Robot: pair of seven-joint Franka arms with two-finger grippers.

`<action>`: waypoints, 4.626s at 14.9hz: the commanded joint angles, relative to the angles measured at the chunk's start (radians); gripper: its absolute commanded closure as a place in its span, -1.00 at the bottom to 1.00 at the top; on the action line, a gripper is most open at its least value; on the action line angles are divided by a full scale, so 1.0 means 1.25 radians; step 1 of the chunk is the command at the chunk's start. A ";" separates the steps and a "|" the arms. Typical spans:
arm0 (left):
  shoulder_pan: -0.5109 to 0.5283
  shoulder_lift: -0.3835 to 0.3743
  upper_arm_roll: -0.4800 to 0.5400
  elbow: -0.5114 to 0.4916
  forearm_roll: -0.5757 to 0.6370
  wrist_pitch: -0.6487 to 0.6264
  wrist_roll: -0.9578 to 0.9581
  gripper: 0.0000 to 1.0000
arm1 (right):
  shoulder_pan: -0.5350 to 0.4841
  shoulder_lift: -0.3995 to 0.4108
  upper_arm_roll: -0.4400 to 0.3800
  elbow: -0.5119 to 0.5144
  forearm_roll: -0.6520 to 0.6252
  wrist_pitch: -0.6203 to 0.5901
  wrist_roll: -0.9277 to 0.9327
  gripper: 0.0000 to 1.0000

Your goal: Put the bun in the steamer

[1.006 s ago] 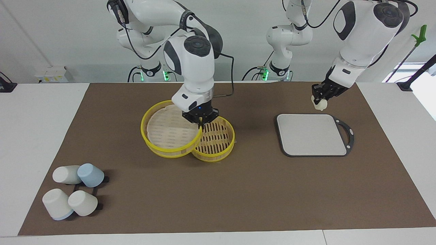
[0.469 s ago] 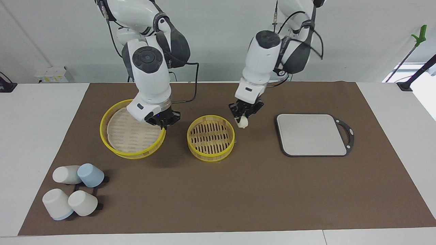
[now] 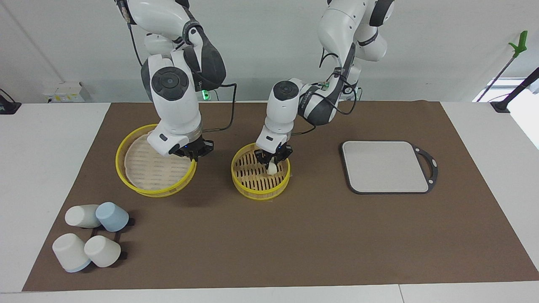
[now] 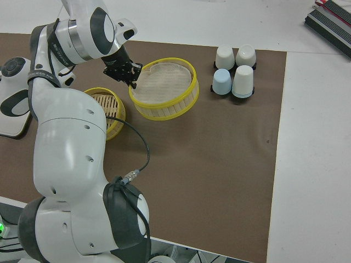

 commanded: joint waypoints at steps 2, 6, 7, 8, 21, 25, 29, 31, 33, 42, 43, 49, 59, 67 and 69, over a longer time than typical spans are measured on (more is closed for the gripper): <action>-0.017 -0.014 0.016 -0.032 0.018 0.031 -0.031 -0.81 | -0.014 -0.039 0.006 -0.049 0.009 0.024 -0.015 1.00; -0.006 -0.039 0.017 -0.029 0.018 -0.015 -0.037 -1.00 | -0.014 -0.040 0.006 -0.054 0.009 0.026 -0.014 1.00; 0.004 -0.072 0.018 -0.029 0.018 -0.051 -0.031 -1.00 | -0.013 -0.040 0.006 -0.052 0.010 0.030 -0.013 1.00; 0.035 -0.110 0.018 -0.032 0.018 -0.097 -0.026 -1.00 | -0.012 -0.040 0.007 -0.052 0.012 0.039 -0.009 1.00; 0.480 -0.366 0.022 0.005 0.015 -0.487 0.608 -1.00 | 0.316 0.124 0.005 0.070 -0.044 0.304 0.434 1.00; 0.524 -0.368 0.023 0.025 0.010 -0.511 0.691 -1.00 | 0.312 0.117 0.006 0.004 -0.046 0.350 0.439 1.00; 0.508 -0.365 0.045 0.050 0.009 -0.551 0.690 -1.00 | 0.312 0.105 0.006 -0.032 -0.044 0.377 0.442 1.00; 0.476 -0.363 0.073 0.058 0.006 -0.567 0.690 -1.00 | 0.314 0.105 0.006 -0.033 -0.018 0.382 0.462 1.00; 0.441 -0.353 0.112 0.089 -0.019 -0.578 0.688 -1.00 | 0.317 0.103 0.006 -0.038 -0.004 0.404 0.473 1.00; 0.395 -0.341 0.167 0.115 -0.050 -0.592 0.692 -1.00 | 0.324 0.100 0.006 -0.078 -0.004 0.430 0.483 1.00; 0.394 -0.341 0.167 0.115 -0.050 -0.592 0.692 -1.00 | 0.328 0.098 0.006 -0.083 -0.004 0.430 0.483 1.00; 0.394 -0.319 0.167 0.124 -0.042 -0.590 0.693 -1.00 | 0.332 0.087 0.006 -0.107 -0.004 0.433 0.500 1.00; 0.405 -0.337 0.163 0.126 -0.040 -0.595 0.709 -1.00 | 0.332 0.073 0.006 -0.157 -0.005 0.495 0.517 0.00; 0.403 -0.341 0.163 0.124 -0.040 -0.595 0.709 -1.00 | 0.274 0.037 0.002 -0.058 -0.045 0.376 0.504 -1.00; 0.403 -0.342 0.163 0.124 -0.039 -0.596 0.710 -1.00 | 0.208 -0.030 0.003 -0.065 -0.040 0.312 0.482 -1.00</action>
